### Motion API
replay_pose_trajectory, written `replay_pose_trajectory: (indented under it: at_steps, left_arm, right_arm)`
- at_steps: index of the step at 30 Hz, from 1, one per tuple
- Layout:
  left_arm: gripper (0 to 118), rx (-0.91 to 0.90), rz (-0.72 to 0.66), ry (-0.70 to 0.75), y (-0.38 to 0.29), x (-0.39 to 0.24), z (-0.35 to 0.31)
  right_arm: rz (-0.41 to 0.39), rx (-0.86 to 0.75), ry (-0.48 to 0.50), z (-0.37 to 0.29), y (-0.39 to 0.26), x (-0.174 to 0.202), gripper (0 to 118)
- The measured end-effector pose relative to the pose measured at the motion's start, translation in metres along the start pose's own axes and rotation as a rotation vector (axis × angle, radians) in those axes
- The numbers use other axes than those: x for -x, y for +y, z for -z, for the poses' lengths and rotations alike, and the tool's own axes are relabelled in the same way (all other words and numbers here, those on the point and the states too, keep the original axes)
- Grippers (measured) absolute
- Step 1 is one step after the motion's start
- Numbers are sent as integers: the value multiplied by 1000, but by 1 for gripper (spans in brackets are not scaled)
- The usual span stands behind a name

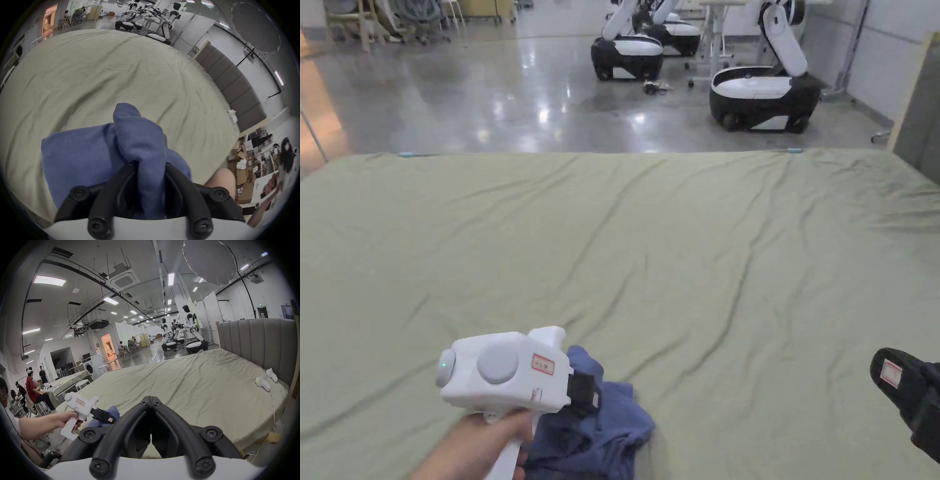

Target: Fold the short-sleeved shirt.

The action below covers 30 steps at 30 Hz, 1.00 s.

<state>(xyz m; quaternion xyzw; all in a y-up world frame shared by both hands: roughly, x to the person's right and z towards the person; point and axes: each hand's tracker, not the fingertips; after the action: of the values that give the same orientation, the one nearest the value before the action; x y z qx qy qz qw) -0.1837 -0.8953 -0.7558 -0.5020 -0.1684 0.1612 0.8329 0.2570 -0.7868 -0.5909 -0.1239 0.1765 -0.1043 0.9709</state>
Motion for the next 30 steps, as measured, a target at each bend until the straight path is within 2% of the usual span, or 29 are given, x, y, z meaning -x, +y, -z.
replay_pose_trajectory:
  at_steps: [3,4,5,6,9,10,11,12,13,15,16,18,20,22,26,27,30]
  left_arm:
    - [104,-76,-8,-179,-7,6,-46]
    - [118,-130,-2,-287,-13,9,-65]
    - [114,-231,-28,-372,-18,14,-89]
    - [116,-256,-44,-415,-21,16,-104]
    - [117,-353,-82,-379,-33,26,-141]
    - [113,-361,-70,-346,-33,32,-143]
    - [93,-358,-71,-295,-31,37,-138]
    - [36,-344,-53,-229,-29,42,-127]
    - [0,-336,-32,-147,-27,41,-116]
    - [0,-291,16,146,-25,40,-78]
    - [0,-244,93,167,-21,34,-57]
    - [0,-132,101,86,-20,30,-17]
    - [0,-126,31,-11,-24,16,6]
    - [0,-137,51,-52,-25,-4,24]
    - [0,-78,232,67,-31,-48,51]
    - [0,-92,229,103,-35,-51,56]
    - [0,-51,175,39,-40,-58,64]
  right_arm:
    - [2,-2,-4,1,0,-1,0]
    - [0,-1,-1,2,0,0,0]
    - [-1,0,-3,4,-1,0,0]
    - [0,1,-2,6,-2,1,0]
    - [8,14,10,12,-7,3,0]
    - [9,22,16,15,-8,5,0]
    - [10,28,22,17,-9,6,0]
    - [10,32,28,19,-10,8,0]
    - [8,39,35,21,-10,10,0]
    - [-2,41,42,22,-9,15,0]
    - [-7,36,45,21,-8,17,0]
    - [-15,30,51,17,-6,17,0]
    - [-29,28,43,15,-6,17,0]
    - [-37,36,29,14,-6,13,0]
    - [-26,51,9,12,-10,5,0]
    - [-28,56,3,13,-11,5,0]
    - [-26,63,0,14,-12,5,0]
